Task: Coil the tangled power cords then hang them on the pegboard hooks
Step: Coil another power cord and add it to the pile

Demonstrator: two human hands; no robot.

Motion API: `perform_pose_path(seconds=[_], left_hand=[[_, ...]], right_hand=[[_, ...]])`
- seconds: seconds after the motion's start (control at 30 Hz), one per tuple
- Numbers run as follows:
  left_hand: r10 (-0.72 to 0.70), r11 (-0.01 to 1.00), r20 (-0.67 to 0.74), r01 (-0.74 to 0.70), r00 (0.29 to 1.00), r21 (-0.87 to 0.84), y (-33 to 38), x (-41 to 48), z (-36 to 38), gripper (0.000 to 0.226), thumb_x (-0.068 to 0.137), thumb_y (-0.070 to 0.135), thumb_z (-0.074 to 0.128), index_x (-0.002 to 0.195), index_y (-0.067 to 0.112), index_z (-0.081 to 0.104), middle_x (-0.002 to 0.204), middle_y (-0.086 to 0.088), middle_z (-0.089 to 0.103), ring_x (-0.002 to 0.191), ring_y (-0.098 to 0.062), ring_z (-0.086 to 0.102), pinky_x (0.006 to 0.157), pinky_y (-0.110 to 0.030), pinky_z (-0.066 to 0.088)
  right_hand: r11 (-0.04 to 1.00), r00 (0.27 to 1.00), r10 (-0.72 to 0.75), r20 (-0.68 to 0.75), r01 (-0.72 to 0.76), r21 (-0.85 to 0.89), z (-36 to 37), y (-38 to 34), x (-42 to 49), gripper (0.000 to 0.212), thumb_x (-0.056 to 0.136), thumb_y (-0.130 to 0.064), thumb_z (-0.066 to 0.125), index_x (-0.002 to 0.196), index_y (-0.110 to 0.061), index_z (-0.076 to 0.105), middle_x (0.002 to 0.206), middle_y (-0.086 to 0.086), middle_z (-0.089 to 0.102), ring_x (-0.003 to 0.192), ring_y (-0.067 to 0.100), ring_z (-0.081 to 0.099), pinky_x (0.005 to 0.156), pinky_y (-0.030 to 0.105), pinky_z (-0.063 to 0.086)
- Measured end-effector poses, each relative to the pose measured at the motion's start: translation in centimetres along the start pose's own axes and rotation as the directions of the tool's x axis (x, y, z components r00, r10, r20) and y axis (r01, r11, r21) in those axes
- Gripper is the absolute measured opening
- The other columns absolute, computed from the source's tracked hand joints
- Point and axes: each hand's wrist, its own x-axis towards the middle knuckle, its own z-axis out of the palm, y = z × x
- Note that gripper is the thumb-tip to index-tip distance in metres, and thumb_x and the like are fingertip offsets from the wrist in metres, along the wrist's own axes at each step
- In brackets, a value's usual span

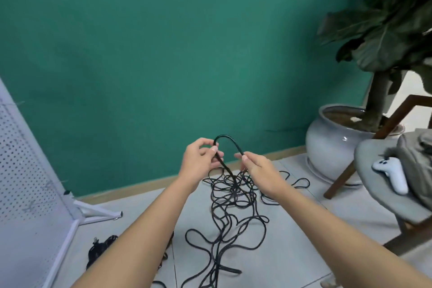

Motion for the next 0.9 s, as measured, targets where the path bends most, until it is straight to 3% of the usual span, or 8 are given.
perform_pose_path(seconds=[0.07,0.17,0.3,0.43,0.6,0.7,0.8,0.9], left_hand=[[-0.004,0.996,-0.016,0.003,1.0,-0.086,0.4,-0.2,0.0,0.009,0.104,0.006,0.057,0.111,0.004,0.063,0.085,-0.012,0.076,0.078,-0.019,0.072,0.069,-0.028,0.062],[-0.006,0.994,-0.01,0.005,1.0,-0.106,0.0,0.1,0.0,0.01,0.103,0.007,0.06,0.111,0.005,0.064,0.083,-0.012,0.076,0.074,-0.017,0.071,0.068,-0.029,0.062],[-0.026,0.993,-0.034,0.022,0.999,-0.116,-1.3,1.3,-0.6,0.013,0.102,0.006,0.061,0.114,0.004,0.065,0.092,-0.017,0.076,0.079,-0.021,0.075,0.07,-0.031,0.063],[-0.042,0.996,-0.014,0.041,0.999,-0.081,-2.0,2.3,-0.8,0.014,0.098,0.005,0.067,0.111,0.001,0.068,0.101,-0.021,0.072,0.088,-0.029,0.077,0.073,-0.036,0.065],[-0.042,0.997,-0.017,0.041,0.999,-0.07,-3.3,4.0,-1.5,0.014,0.098,0.005,0.067,0.111,0.001,0.07,0.108,-0.018,0.068,0.103,-0.031,0.074,0.074,-0.035,0.064],[-0.061,0.995,0.018,0.062,0.998,-0.079,-4.0,4.6,-2.0,0.018,0.102,0.015,0.064,0.117,0.008,0.069,0.109,-0.013,0.071,0.098,-0.022,0.075,0.079,-0.034,0.063],[-0.179,0.98,0.167,0.161,0.97,0.115,-5.5,4.8,-3.1,0.023,0.105,0.033,0.057,0.123,0.022,0.067,0.106,0.003,0.078,0.102,-0.012,0.074,0.09,-0.034,0.059],[-0.327,0.887,0.324,0.17,0.888,0.43,-8.4,4.8,-4.2,0.026,0.098,0.026,0.064,0.123,0.029,0.069,0.117,0.01,0.074,0.114,-0.006,0.067,0.099,-0.031,0.052]], right_hand=[[0.999,0.999,-0.016,0.034,0.018,-0.031,1.1,-0.1,0.0,0.035,0.109,-0.033,0.046,0.137,-0.016,0.06,0.123,-0.002,0.063,0.12,0.014,0.054,0.099,0.025,0.036],[0.999,0.986,-0.013,0.164,0.022,-0.049,2.6,0.7,0.5,0.048,0.1,-0.043,0.06,0.14,-0.019,0.051,0.132,-0.003,0.058,0.113,0.012,0.054,0.1,0.029,0.041],[0.998,0.971,-0.025,0.236,0.011,0.06,3.3,1.3,1.9,0.012,0.103,-0.035,0.06,0.108,-0.024,0.061,0.095,-0.006,0.073,0.082,0.009,0.064,0.082,0.03,0.051],[0.998,0.966,-0.041,0.255,0.05,-0.027,4.0,1.8,3.3,0.028,0.105,-0.036,0.056,0.079,-0.025,0.053,0.063,-0.011,0.061,0.054,-0.002,0.05,0.058,0.018,0.038],[0.996,0.945,-0.049,0.324,0.022,0.085,5.0,3.2,5.4,0.029,0.107,-0.037,0.051,0.082,-0.024,0.061,0.059,-0.006,0.061,0.058,0.015,0.05,0.06,0.037,0.04],[0.985,0.941,-0.05,0.334,-0.01,0.174,5.8,3.3,6.5,0.028,0.11,-0.025,0.046,0.088,-0.019,0.062,0.057,-0.007,0.057,0.056,0.017,0.046,0.06,0.033,0.036],[0.947,0.96,-0.067,0.271,-0.024,0.32,5.9,3.3,7.6,0.025,0.111,-0.015,0.043,0.098,-0.01,0.063,0.062,-0.004,0.056,0.056,0.007,0.048,0.06,0.023,0.038],[0.841,0.972,-0.029,0.234,-0.103,0.532,5.6,3.6,8.6,0.022,0.111,-0.01,0.04,0.111,0.0,0.06,0.063,0.002,0.052,0.056,0.013,0.048,0.063,0.021,0.047]])
